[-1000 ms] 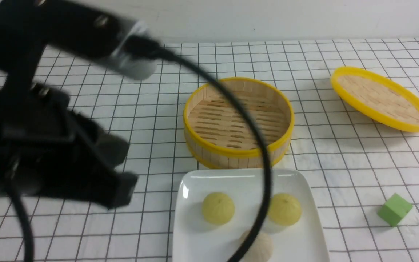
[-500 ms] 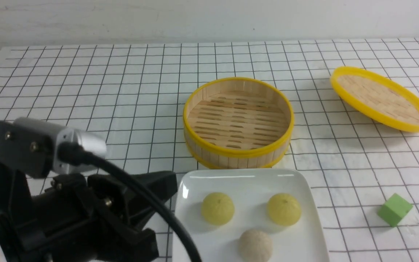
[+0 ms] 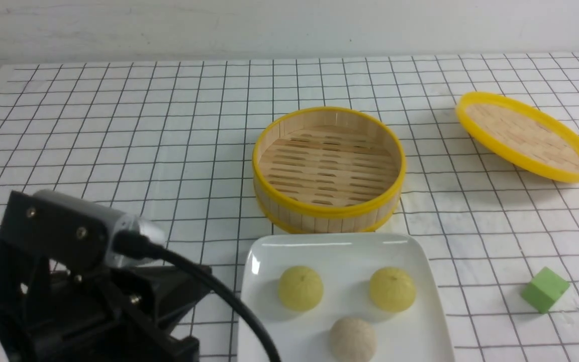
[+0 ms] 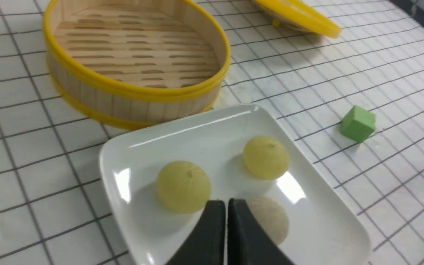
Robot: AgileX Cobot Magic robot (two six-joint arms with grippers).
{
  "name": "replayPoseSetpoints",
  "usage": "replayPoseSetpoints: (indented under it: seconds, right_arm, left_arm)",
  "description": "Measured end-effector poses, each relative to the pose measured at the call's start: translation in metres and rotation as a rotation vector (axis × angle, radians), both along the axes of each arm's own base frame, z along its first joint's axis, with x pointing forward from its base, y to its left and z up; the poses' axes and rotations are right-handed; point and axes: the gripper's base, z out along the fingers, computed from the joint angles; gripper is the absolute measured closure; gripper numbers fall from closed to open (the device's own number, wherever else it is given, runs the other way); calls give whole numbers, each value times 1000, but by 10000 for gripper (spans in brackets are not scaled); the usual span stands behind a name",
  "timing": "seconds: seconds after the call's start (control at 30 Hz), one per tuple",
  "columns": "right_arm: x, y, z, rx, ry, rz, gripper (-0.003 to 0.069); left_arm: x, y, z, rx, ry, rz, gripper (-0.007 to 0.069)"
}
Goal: Put the steamed buns into the plate on the white-black tablecloth.
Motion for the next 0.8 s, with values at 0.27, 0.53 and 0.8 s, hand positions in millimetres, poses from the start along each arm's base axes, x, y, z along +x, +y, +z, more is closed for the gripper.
replayPoseSetpoints:
  seconds: [0.27, 0.53, 0.8]
  right_arm:
    - [0, 0, 0, 0, 1, 0, 583]
    - [0, 0, 0, -1, 1, 0, 573]
    - [0, 0, 0, -1, 1, 0, 570]
  left_arm:
    - [-12, 58, -25, 72, -191, 211, 579]
    - [-40, 97, -93, 139, -246, 533, 570]
    - [-48, 104, -118, 145, -162, 633, 561]
